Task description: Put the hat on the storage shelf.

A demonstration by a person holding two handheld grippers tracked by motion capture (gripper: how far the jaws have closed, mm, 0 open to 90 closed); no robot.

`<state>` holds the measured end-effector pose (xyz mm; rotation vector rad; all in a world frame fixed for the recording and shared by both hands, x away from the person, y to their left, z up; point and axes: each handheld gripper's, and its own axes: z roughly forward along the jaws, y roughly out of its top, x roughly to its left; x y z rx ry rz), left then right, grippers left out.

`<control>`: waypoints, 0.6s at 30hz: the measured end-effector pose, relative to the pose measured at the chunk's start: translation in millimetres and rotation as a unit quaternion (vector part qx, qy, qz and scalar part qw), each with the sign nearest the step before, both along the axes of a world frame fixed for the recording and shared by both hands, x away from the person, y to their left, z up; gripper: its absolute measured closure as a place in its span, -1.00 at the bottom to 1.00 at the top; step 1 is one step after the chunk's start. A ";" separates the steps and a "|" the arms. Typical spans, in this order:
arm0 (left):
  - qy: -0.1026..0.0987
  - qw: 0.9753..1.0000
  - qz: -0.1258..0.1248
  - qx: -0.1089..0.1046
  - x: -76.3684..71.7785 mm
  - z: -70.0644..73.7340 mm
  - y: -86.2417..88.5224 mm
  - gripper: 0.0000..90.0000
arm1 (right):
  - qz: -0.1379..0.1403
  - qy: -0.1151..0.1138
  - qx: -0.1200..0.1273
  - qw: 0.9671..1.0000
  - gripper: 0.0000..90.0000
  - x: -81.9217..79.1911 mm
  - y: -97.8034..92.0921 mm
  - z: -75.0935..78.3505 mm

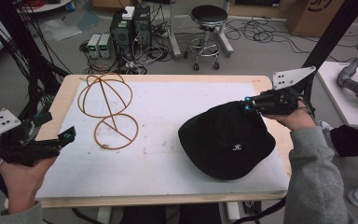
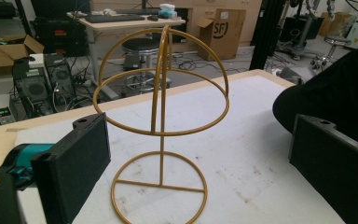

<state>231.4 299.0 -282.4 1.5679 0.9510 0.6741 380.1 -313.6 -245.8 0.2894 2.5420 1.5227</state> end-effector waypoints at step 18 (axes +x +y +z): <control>0.007 1.000 -0.012 -0.005 -4.3 1.3 -0.8 -0.87 | 0.015 -0.008 0.006 1.000 0.98 17.4 25.2 52.6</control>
